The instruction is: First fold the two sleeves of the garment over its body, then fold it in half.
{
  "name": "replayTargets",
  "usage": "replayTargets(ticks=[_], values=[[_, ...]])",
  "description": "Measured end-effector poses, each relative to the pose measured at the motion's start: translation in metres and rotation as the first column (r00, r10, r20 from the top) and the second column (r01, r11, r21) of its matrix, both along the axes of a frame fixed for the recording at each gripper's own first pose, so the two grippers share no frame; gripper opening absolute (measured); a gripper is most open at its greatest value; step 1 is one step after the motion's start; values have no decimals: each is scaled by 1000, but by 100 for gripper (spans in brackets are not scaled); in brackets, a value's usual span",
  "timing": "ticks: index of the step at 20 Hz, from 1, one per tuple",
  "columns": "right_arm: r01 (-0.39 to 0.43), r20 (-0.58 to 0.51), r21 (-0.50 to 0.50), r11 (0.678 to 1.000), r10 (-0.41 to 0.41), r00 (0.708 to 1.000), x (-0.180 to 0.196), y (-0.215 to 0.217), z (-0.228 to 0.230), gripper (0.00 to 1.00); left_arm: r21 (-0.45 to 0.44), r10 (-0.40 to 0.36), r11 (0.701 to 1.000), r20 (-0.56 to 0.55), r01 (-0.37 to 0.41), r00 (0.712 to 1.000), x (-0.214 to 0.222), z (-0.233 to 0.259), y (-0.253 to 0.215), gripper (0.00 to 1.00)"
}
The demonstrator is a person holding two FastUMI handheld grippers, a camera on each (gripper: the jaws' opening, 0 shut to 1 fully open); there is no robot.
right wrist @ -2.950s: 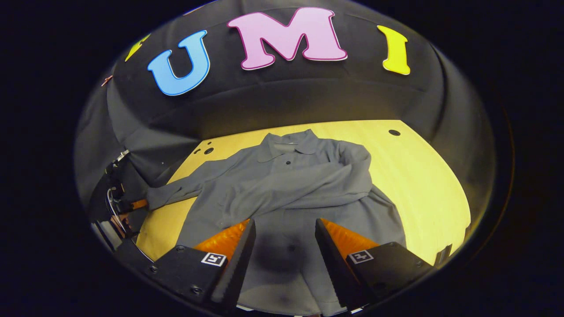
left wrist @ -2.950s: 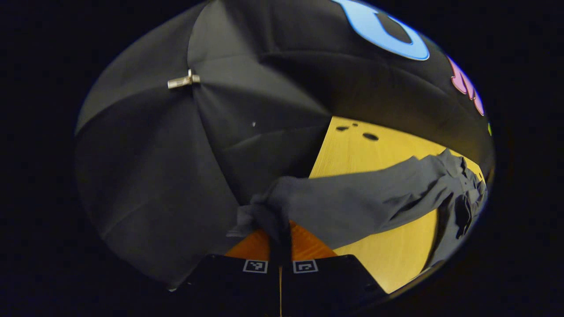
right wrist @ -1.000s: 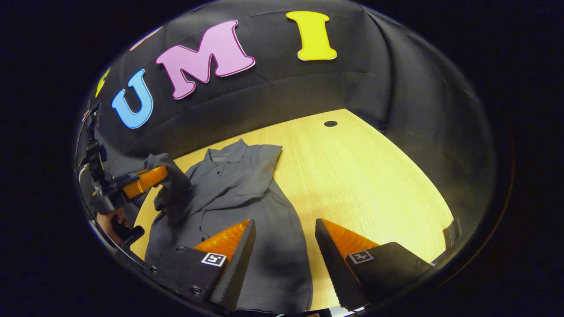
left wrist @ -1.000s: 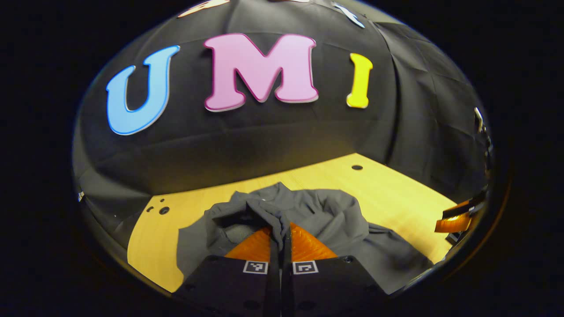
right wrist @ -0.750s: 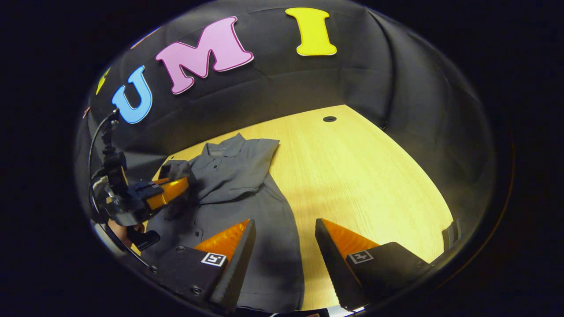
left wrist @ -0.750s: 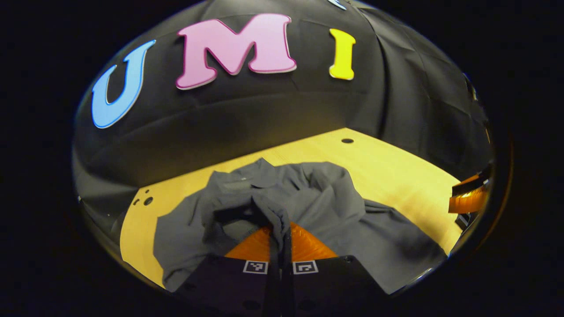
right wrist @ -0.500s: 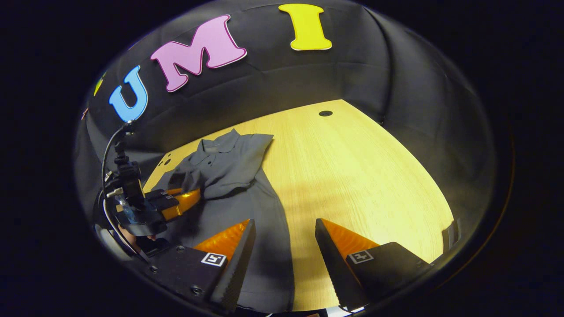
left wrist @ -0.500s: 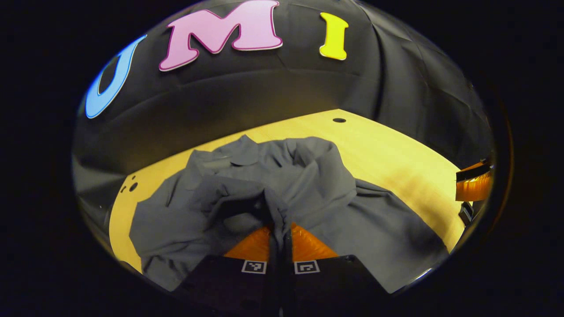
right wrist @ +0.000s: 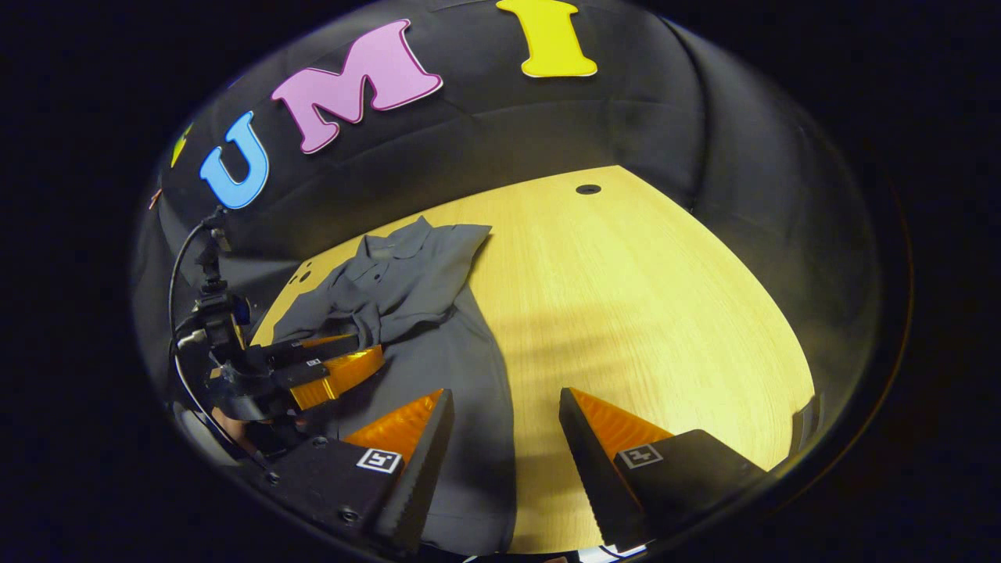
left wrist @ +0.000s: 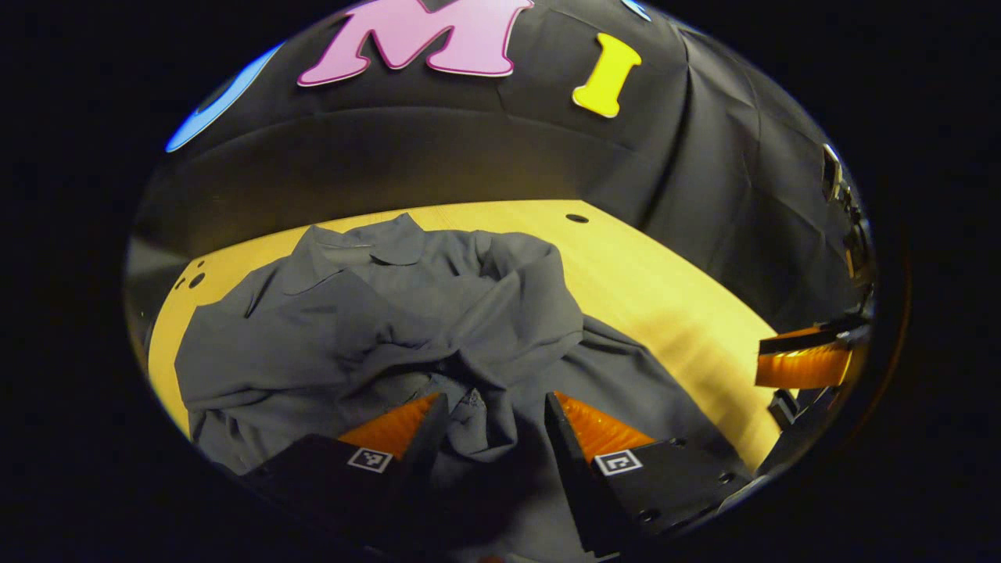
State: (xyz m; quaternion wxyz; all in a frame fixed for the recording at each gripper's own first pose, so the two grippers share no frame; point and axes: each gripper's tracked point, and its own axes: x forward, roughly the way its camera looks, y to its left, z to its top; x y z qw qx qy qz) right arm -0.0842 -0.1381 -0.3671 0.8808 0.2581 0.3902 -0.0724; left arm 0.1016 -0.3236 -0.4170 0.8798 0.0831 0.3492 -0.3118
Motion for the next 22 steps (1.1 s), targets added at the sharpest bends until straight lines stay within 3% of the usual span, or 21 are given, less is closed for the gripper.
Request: replayTargets(ticks=[1,2,5,7,11,17,22], values=[[-12,2,3,1000,12,1000,-1,5,2,76,-16,12,1000,4,-12,1000,-4,7,4,82],[-23,4,4,1000,23,1000,-4,10,4,85,-28,24,999,6,-24,1000,-7,16,11,84],[-50,20,3,999,50,999,-15,26,13,93,-30,68,997,52,-66,996,-15,44,48,87],[-56,19,5,998,56,998,-25,38,18,96,-9,87,996,94,-86,992,-24,60,82,96],[-59,-26,-36,998,58,998,-54,56,19,99,24,112,993,122,-116,986,-51,81,151,96],[-74,-124,-85,994,63,990,-97,78,5,99,70,191,978,73,-196,979,-92,75,244,96],[-74,-188,-114,991,52,981,-114,84,-12,99,186,213,957,76,-223,974,-111,52,315,96]])
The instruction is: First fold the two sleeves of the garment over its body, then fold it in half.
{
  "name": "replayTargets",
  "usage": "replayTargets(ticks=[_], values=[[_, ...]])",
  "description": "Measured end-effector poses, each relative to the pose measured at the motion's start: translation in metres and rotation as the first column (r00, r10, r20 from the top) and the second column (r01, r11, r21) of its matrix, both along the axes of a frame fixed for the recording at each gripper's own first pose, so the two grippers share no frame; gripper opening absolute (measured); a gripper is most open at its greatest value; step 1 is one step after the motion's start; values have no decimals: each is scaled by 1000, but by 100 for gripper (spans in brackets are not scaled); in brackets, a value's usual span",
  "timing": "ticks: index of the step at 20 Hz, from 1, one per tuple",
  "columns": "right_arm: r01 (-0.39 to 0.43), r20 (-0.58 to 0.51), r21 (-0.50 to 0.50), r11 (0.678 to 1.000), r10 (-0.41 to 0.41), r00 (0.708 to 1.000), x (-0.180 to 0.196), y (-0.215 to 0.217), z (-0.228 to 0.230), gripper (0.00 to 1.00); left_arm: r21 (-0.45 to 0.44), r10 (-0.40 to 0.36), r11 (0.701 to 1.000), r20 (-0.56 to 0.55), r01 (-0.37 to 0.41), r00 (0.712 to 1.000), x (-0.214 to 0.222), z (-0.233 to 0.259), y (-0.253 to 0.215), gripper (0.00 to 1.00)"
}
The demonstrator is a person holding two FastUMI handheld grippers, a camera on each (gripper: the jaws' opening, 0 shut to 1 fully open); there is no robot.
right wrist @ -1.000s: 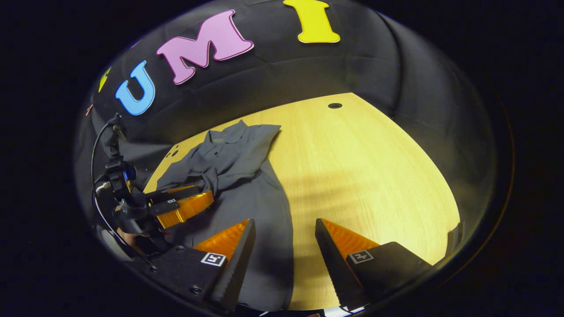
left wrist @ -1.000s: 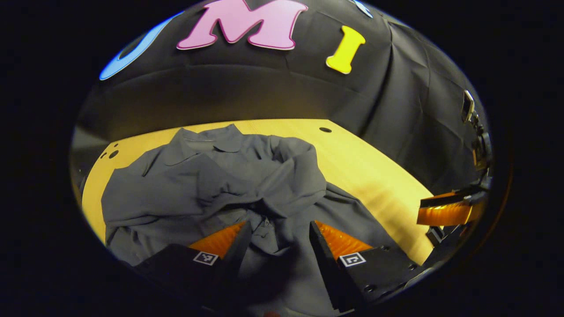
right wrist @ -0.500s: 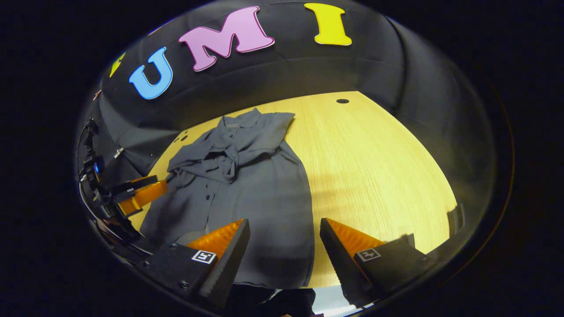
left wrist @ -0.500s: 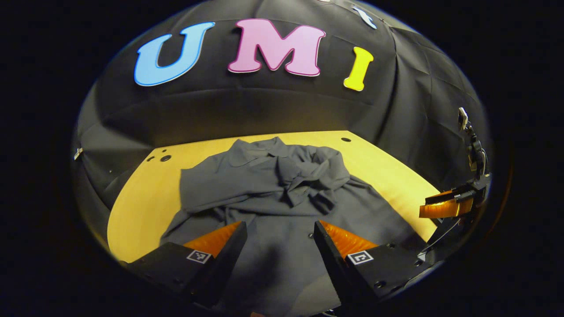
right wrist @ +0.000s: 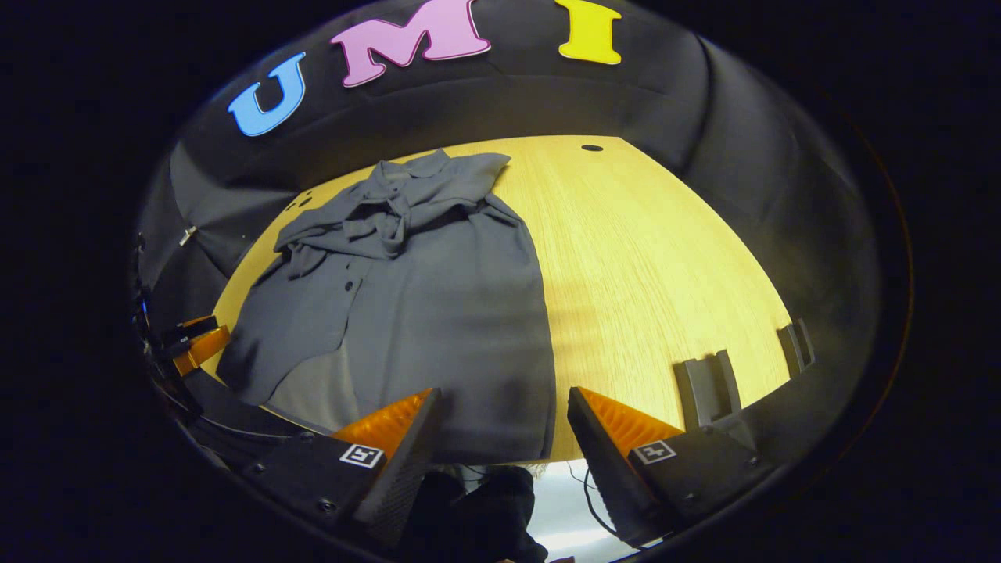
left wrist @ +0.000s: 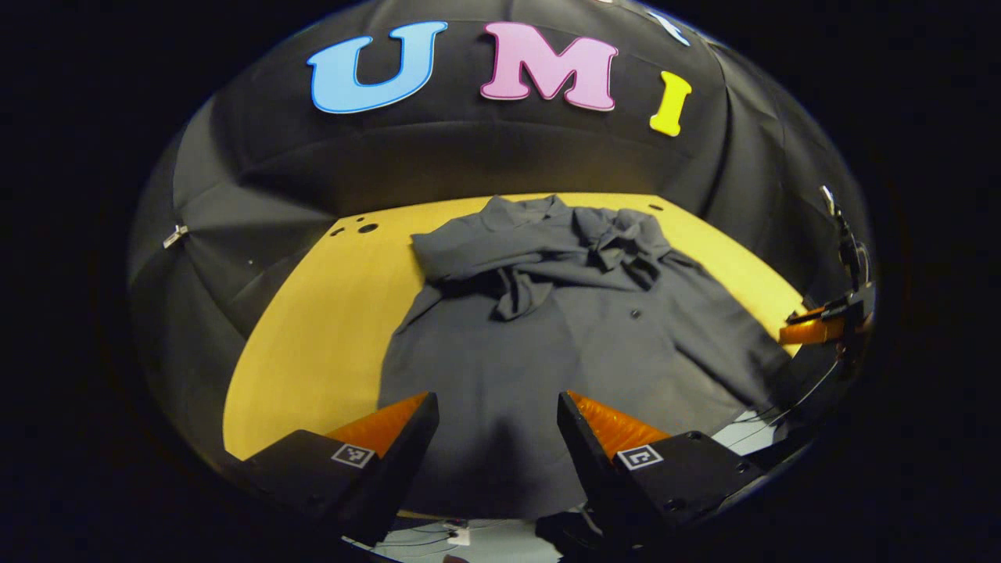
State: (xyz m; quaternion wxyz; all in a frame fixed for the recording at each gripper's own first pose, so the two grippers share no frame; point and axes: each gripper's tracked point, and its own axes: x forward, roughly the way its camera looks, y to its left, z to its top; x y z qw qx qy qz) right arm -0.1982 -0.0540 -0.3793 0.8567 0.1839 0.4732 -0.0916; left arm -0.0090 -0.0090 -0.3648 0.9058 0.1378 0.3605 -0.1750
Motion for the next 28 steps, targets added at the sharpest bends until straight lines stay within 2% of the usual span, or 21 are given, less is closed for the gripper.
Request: replayTargets(ticks=[7,9,12,14,15,16,17,20,22,23,26,28], values=[[2,-70,5,1000,-2,998,-15,9,-27,99,93,101,991,-93,-92,991,-26,-41,66,96],[-23,-83,6,1000,23,996,-13,19,-32,99,93,114,990,-115,-104,987,-29,-47,70,95],[-120,-82,-65,991,115,990,-4,25,-34,100,73,116,992,-133,-107,984,-22,-52,65,97],[-125,-79,-63,990,120,990,4,35,-34,99,48,154,988,-135,-148,979,-17,-50,65,97],[-122,-84,-57,991,117,990,7,36,-38,98,52,168,985,-142,-162,976,-15,-52,65,98],[-135,-75,-56,989,131,989,11,40,-36,89,51,147,989,-153,-141,977,-14,-55,57,97],[-177,-79,-44,983,173,982,13,48,-35,88,66,104,993,-166,-94,981,-14,-55,50,90],[-293,-53,-43,955,290,955,26,69,-29,9,196,-4,980,-144,33,990,-4,-58,31,12],[-282,-7,-15,959,282,959,35,76,-27,6,252,-28,965,-160,68,987,0,-58,26,6],[-249,8,9,969,248,969,37,77,-26,5,234,-17,971,-165,55,986,0,-54,24,6],[-149,83,64,987,143,986,51,69,-8,5,91,66,995,-161,-51,985,9,-28,16,5],[-91,130,74,993,81,988,59,59,8,5,-14,97,995,-143,-100,985,20,-7,7,6]])
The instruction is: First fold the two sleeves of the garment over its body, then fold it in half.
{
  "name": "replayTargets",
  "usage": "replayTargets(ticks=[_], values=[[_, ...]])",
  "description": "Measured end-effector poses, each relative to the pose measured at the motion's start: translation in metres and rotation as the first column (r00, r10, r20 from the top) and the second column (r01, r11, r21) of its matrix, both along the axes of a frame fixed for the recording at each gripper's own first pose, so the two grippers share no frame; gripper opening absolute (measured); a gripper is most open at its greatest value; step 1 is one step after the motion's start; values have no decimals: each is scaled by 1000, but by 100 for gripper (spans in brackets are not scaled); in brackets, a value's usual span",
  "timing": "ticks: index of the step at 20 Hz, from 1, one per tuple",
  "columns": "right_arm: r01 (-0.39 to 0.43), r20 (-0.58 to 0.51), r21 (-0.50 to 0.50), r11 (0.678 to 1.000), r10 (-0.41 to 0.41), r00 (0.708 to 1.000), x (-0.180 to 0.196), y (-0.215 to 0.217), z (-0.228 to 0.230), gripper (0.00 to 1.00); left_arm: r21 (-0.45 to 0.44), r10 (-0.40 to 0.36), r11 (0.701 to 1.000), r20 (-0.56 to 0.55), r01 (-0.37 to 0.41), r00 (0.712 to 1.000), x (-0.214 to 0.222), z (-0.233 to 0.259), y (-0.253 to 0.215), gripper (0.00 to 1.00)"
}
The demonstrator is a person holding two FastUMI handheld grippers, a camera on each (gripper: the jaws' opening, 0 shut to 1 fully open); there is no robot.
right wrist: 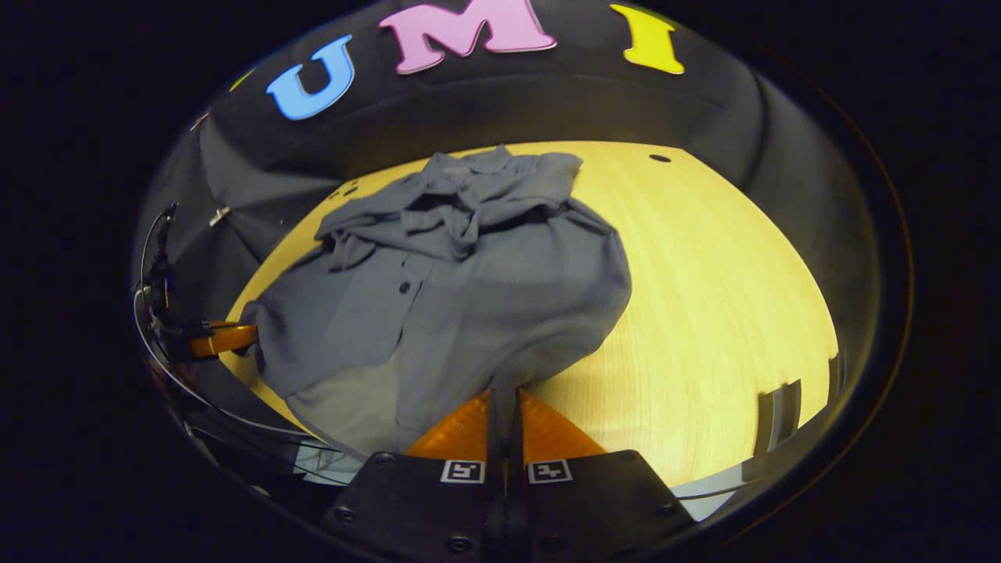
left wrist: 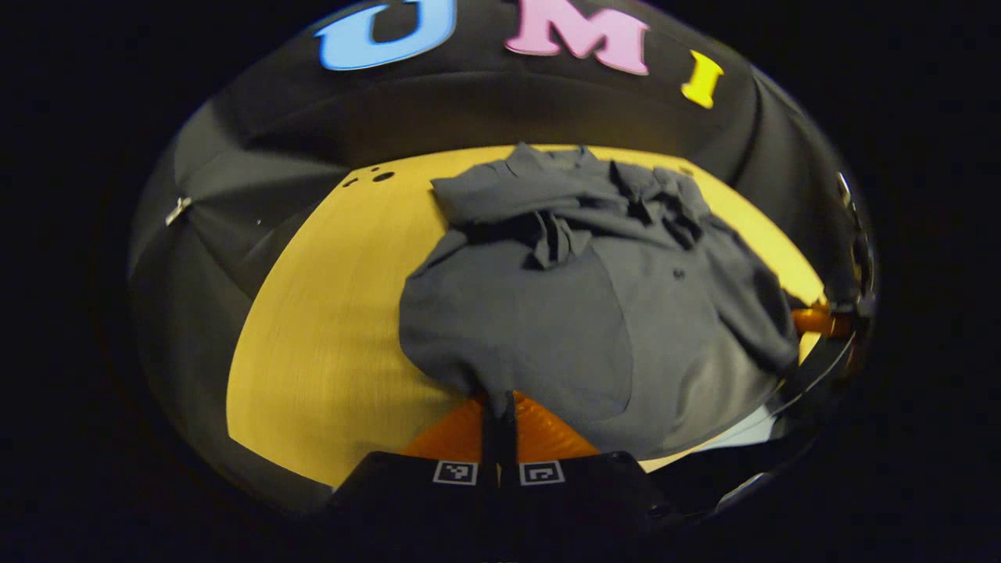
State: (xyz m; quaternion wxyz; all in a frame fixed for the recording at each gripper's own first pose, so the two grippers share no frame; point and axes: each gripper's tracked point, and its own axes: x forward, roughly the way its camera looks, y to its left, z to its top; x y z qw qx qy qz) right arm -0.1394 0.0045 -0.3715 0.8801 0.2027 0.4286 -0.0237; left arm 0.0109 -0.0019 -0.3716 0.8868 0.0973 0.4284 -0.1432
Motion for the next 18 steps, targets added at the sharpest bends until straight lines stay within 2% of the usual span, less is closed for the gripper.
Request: replayTargets(ticks=[4,6,12,18], values=[[156,113,15,988,-157,981,24,-23,40,6,-109,24,994,53,-18,998,26,33,-5,5],[205,156,7,979,-204,967,38,-33,56,5,-172,35,985,63,-23,997,40,45,-11,5],[213,234,-43,976,-198,952,81,-38,82,6,-256,60,966,86,-36,994,76,66,-21,5],[260,344,-26,965,-236,909,146,-61,110,6,-350,143,933,149,-83,978,131,97,-37,5]])
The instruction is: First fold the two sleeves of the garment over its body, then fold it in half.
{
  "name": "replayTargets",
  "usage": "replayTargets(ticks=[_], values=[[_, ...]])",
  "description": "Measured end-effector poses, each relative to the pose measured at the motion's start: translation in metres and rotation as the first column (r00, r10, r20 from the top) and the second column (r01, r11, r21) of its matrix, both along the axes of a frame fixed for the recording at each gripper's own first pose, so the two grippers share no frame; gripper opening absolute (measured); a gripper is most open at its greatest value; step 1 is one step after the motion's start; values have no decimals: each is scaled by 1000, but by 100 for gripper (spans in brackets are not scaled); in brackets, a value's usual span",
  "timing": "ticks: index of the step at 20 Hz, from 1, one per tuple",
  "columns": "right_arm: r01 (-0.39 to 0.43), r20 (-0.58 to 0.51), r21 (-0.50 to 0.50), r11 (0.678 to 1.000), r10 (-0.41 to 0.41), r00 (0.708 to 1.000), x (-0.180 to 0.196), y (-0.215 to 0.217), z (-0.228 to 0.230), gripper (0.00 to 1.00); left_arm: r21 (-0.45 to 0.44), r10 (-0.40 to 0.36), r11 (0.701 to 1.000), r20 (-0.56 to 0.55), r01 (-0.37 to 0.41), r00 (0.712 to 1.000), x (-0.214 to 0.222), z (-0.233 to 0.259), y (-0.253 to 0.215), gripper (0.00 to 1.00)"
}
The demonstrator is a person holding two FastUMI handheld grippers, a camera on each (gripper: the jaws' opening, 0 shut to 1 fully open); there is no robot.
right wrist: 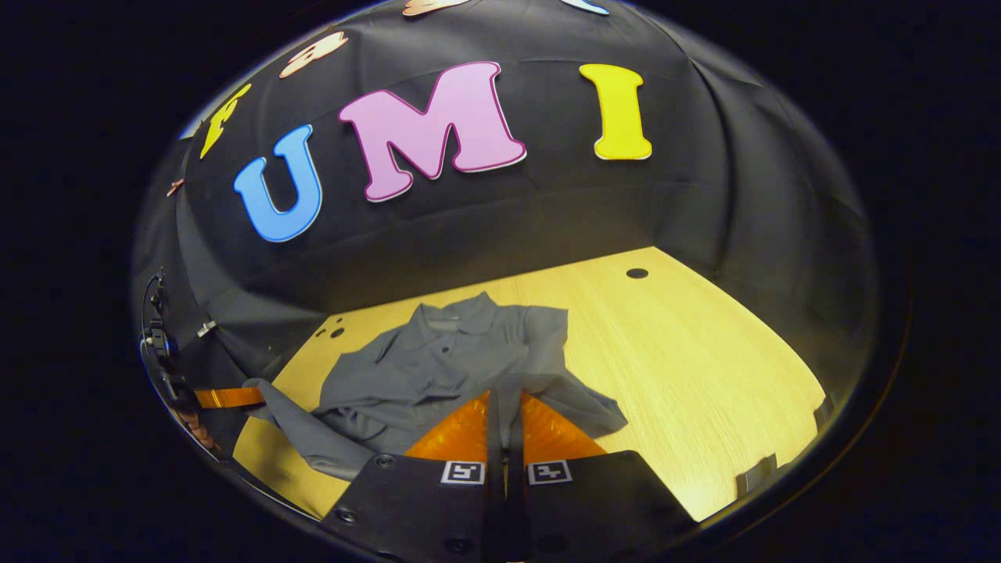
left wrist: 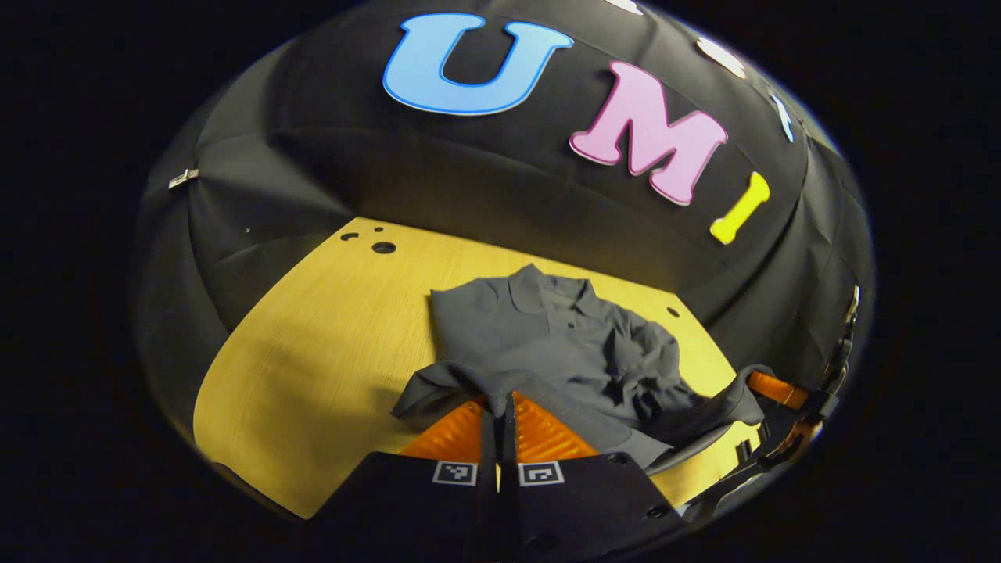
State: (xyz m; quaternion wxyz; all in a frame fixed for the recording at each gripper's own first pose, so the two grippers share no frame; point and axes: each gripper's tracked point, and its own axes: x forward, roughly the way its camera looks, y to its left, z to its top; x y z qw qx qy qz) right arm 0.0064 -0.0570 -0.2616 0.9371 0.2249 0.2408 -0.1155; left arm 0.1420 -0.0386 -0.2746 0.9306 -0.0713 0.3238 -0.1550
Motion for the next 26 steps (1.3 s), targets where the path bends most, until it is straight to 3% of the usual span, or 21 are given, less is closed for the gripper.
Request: replayTargets(ticks=[12,20,26], values=[[113,92,6,994,-113,989,98,-63,-7,5,-66,84,995,117,-77,990,104,24,-31,5],[130,92,-23,991,-127,988,171,-88,-39,5,-25,85,996,164,-82,983,182,3,-44,5],[120,44,-50,992,-118,992,221,-100,-85,5,69,68,994,154,-80,986,229,-40,-41,5]])
